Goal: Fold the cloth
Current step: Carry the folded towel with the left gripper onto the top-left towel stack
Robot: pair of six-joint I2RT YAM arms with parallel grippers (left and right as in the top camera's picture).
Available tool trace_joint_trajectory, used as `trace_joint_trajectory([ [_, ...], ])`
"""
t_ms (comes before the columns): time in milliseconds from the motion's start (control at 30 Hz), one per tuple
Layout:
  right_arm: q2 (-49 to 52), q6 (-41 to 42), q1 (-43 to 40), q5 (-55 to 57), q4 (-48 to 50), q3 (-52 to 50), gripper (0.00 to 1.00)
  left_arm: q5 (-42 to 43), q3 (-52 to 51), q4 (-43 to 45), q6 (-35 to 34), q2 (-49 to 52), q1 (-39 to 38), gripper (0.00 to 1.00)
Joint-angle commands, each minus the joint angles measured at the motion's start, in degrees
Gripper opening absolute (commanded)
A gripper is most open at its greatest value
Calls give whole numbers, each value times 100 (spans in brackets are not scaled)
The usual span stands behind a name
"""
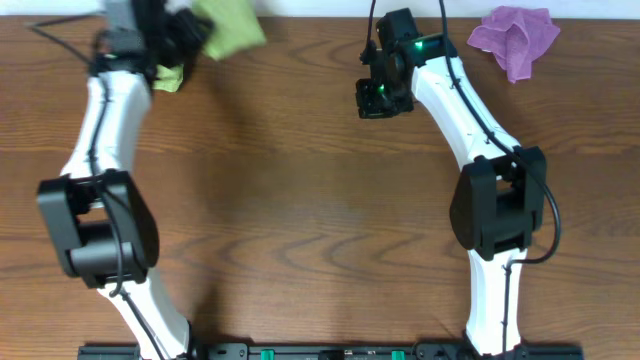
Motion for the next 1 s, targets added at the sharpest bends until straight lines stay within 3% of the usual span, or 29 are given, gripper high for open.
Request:
trace_joint_trajectory([
  [0, -170, -133, 28, 35, -26, 129, 1, -400, 144, 66, -955, -55, 466, 6],
  [100, -170, -133, 39, 35, -24, 129, 1, -855, 140, 103, -2164, 28, 761, 6],
  [200, -170, -133, 37, 35, -28, 129, 1, -1366, 122, 289, -2955, 74, 866, 6],
  [367, -170, -131, 37, 33, -24, 129, 1, -2098, 24, 503, -3904, 87, 848, 6],
  [533, -170, -133, 37, 35, -2, 129, 2, -1971, 24, 765, -4625, 396, 850, 6],
  [667, -170, -136, 37, 37, 55, 129, 1, -1355, 24, 1576, -4607, 826, 822, 6],
  [967, -170, -212, 37, 55, 249, 129, 1, -1950, 24, 656, -4280, 911, 713, 6],
])
